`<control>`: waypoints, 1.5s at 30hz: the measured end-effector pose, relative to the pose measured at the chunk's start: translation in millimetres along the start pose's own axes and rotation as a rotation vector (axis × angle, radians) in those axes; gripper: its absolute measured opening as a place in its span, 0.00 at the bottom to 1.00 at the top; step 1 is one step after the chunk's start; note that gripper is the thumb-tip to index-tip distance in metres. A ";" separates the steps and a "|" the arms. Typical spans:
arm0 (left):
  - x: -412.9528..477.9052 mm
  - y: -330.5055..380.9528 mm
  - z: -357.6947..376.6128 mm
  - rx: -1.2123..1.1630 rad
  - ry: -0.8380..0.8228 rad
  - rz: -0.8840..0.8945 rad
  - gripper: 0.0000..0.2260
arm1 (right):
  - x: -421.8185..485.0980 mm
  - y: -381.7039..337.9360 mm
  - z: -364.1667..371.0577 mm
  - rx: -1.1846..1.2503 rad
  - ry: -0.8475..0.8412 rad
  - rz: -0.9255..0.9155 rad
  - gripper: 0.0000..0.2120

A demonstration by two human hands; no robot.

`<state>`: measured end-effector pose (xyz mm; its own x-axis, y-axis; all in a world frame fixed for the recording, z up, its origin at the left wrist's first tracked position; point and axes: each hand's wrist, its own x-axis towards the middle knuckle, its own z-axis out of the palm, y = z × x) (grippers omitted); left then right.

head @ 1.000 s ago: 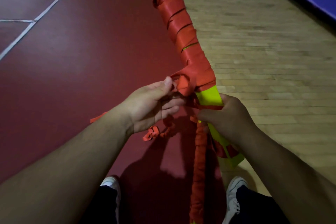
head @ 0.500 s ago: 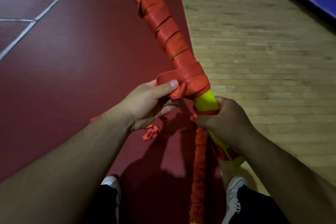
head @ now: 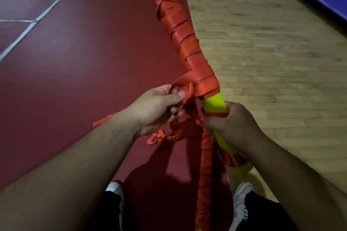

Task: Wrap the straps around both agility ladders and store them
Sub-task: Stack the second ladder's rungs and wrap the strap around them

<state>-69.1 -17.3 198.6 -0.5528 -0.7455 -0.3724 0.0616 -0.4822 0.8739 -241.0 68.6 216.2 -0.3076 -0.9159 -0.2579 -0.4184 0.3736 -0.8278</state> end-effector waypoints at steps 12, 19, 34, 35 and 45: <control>-0.5 -2.6 1.9 0.139 -0.004 0.045 0.06 | -4.9 7.3 1.5 -0.015 -0.048 -0.007 0.04; 1.2 -2.8 -0.4 0.175 -0.045 0.108 0.12 | -4.1 7.6 0.0 0.005 -0.037 -0.058 0.04; -2.9 2.7 -17.6 0.281 -0.066 0.189 0.06 | 3.3 6.0 -11.7 0.038 -0.053 -0.096 0.07; -2.8 1.9 -16.9 0.202 -0.032 0.205 0.06 | 3.0 6.0 -11.1 0.032 -0.054 -0.094 0.07; -13.5 13.9 -11.4 0.203 0.008 0.054 0.16 | 6.0 3.7 -8.4 0.142 -0.061 -0.075 0.05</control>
<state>-51.4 -19.2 212.2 -0.5463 -0.7719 -0.3252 -0.0780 -0.3397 0.9373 -251.6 65.8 215.8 -0.2258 -0.9493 -0.2187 -0.3119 0.2832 -0.9069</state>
